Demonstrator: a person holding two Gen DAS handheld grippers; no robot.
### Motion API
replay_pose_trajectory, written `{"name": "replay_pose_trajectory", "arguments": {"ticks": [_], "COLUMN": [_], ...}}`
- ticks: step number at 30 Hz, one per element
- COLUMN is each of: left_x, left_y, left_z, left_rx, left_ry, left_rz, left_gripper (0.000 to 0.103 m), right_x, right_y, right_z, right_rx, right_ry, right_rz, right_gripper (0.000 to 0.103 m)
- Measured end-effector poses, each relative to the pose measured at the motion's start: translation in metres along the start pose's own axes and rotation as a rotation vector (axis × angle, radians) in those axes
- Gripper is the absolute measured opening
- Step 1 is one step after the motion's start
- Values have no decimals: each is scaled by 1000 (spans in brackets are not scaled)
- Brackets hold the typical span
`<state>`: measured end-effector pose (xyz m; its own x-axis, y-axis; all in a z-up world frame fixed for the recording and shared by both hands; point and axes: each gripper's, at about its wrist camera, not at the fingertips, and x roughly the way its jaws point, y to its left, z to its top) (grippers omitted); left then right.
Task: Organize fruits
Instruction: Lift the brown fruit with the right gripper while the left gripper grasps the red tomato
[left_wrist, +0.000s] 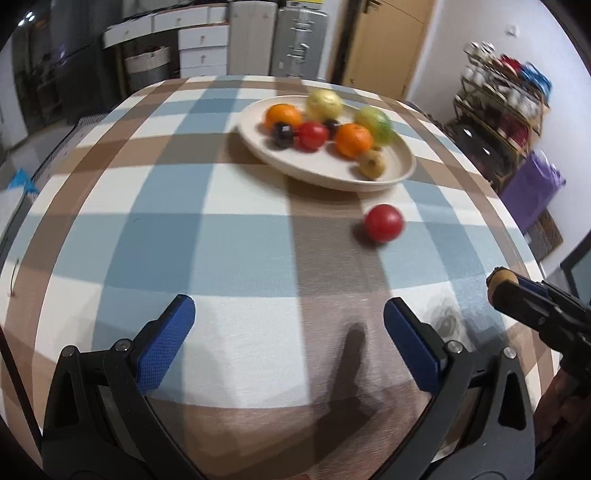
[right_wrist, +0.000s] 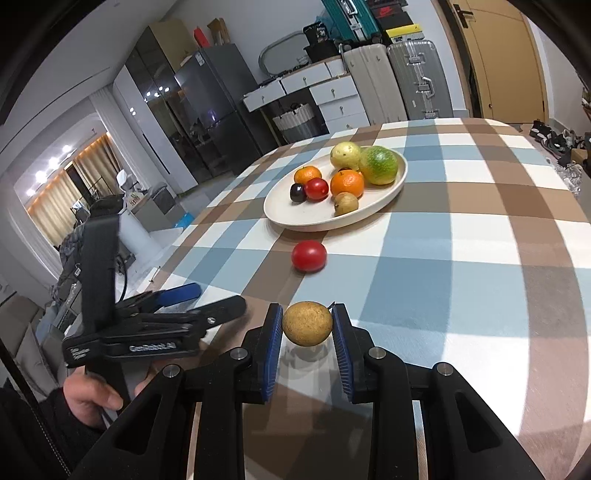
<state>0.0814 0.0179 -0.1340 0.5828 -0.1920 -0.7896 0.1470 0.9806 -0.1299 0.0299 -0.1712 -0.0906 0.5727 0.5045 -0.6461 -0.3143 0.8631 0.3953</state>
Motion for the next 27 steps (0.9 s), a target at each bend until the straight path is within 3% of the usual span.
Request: {"name": "replay_pose_trajectory", "arguments": {"ticks": [8, 14, 16, 19, 21, 23, 27], "left_x": [11, 27, 31, 40, 46, 50, 48], "left_y": [-45, -76, -81, -81, -78, -75, -67], "left_z": [29, 43, 48, 54, 56, 56, 55], "left_rx": [80, 165, 171, 144, 124, 111, 88], "left_ry": [14, 37, 49, 86, 109, 123, 115], "left_rz": [-26, -20, -7, -19, -45, -64, -114], "left_gripper": [102, 91, 84, 63, 39, 29, 28], "right_x": [-19, -27, -29, -29, -30, -30, -29], "right_y": [-19, -32, -36, -39, -40, -40, -42], "right_z": [-10, -13, -14, -13, -13, -12, -10], "right_rx": [29, 51, 61, 68, 68, 67, 68], "right_ry": [-30, -47, -51, -53, -54, -55, -53], "right_rz": [-15, -24, -26, -22, -20, -19, -22], "right_gripper": [27, 27, 27, 27, 27, 27, 27]}}
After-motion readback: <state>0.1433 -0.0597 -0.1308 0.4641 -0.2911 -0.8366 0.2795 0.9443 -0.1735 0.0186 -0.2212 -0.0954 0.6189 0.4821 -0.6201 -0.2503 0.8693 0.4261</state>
